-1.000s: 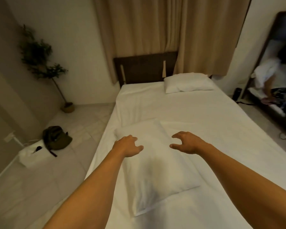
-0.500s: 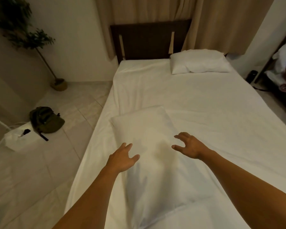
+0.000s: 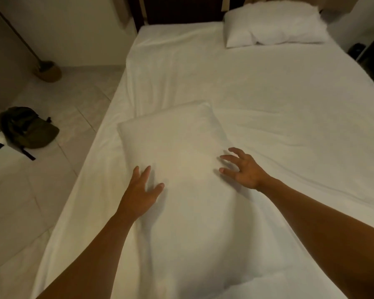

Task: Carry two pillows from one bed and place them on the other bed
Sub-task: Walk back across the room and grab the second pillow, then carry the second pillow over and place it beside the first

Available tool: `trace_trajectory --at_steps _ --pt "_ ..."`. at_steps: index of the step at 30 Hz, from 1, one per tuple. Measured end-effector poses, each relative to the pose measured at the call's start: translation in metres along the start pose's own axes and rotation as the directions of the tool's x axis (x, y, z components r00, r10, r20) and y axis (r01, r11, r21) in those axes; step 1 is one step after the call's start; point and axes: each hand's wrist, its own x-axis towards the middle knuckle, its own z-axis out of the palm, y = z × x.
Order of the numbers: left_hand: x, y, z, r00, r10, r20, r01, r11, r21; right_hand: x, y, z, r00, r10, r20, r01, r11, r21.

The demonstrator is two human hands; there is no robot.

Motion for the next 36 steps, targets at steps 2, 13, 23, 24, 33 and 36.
trace_trajectory --at_steps 2,13,23,24,33,36 --pt "0.016 -0.004 0.012 1.000 -0.016 -0.024 0.016 1.000 -0.027 0.013 0.013 0.006 0.999 -0.024 -0.037 0.026 0.999 0.036" --pt "0.052 -0.033 0.052 0.975 -0.131 -0.180 0.069 0.945 -0.319 0.070 0.053 0.030 0.999 -0.007 -0.053 0.018 0.979 0.201" --pt "0.059 -0.049 0.068 0.931 -0.329 -0.157 0.128 0.699 -0.704 0.073 0.050 0.049 0.997 0.030 -0.065 0.001 0.902 0.432" --pt "0.059 -0.044 0.066 0.934 -0.307 -0.182 0.096 0.707 -0.701 0.071 0.048 0.049 0.997 0.015 -0.073 0.019 0.896 0.443" --pt "0.058 -0.012 0.034 0.962 0.074 -0.264 -0.172 0.912 -0.372 0.047 0.011 0.034 0.985 -0.130 -0.111 0.166 0.877 0.452" --pt "0.057 -0.010 0.029 0.947 0.173 -0.269 -0.256 0.915 -0.311 0.034 0.010 0.035 0.974 -0.158 -0.165 0.214 0.885 0.414"
